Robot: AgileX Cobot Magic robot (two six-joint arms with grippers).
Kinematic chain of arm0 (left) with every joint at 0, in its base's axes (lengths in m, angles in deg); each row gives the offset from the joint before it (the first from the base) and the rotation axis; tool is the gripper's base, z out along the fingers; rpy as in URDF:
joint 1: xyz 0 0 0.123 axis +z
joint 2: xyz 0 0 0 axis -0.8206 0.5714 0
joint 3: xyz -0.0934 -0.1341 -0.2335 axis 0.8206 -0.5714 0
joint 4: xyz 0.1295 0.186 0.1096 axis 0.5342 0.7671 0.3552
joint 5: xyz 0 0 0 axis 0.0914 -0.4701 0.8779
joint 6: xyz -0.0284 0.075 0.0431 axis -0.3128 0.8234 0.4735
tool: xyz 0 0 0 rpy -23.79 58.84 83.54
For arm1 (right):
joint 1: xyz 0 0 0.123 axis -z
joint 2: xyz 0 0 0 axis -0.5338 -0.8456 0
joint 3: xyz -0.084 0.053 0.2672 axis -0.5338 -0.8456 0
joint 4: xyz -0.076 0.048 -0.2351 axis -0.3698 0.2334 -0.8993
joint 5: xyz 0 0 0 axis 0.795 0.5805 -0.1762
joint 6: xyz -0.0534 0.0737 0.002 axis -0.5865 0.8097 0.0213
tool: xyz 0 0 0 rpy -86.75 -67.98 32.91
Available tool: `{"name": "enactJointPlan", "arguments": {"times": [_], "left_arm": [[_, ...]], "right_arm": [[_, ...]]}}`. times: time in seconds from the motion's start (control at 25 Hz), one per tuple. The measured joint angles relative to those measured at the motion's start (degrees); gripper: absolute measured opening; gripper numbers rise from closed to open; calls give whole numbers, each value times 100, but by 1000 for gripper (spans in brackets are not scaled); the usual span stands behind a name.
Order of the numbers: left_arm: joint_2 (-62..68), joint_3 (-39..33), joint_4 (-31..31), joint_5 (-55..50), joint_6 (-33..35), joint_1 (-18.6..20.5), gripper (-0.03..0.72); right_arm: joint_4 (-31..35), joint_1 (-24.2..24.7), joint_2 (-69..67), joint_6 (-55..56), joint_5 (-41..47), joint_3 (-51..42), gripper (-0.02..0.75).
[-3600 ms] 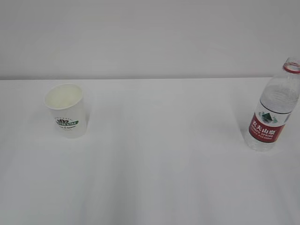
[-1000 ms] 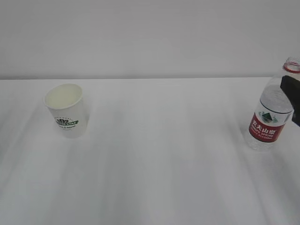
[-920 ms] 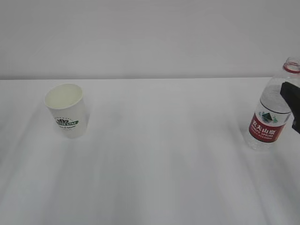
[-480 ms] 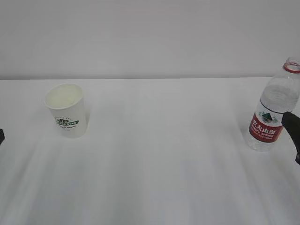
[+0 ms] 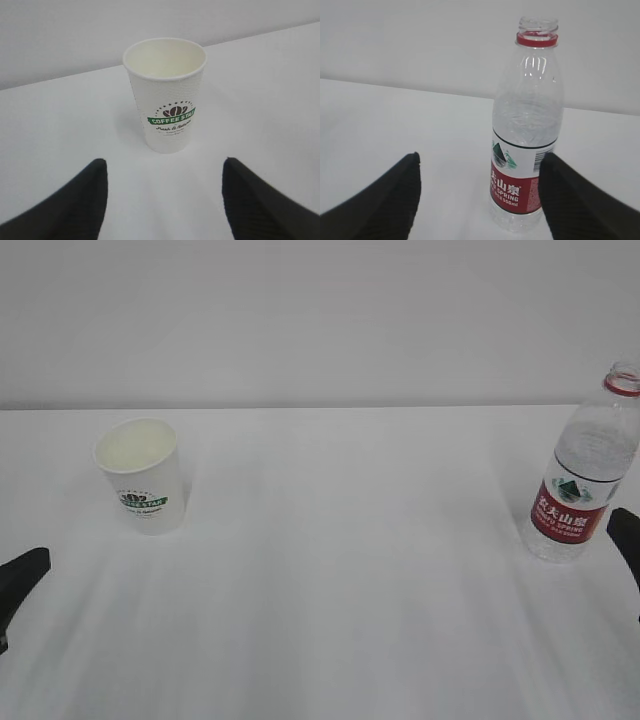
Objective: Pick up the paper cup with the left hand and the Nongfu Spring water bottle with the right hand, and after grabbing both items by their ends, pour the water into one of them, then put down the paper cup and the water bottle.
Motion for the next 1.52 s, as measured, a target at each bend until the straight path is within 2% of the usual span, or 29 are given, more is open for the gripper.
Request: {"name": "enactJointPlan", "arguments": {"times": [0.24,0.44,0.68,0.96,1.2,1.52], "left_arm": [[0,0,142,0,-13,0,524],[0,0,146,0,-13,0,524],[0,0,146,0,-13,0,524],[0,0,150,0,-13,0,533],[8,0,150,0,-55,0,620],[370,46,220,4,-286,0,641]], "right_arm": [[0,0,-474,0,-135,0,554],[28,0,-1166,0,-824,0,555],[409,0,-2014,-128,-1574,0,554],[428,0,-2463,-283,-1625,0,553],[428,0,-2467,-329,-1651,0,554],[247,0,-2467,-41,-1663,0,619]]}}
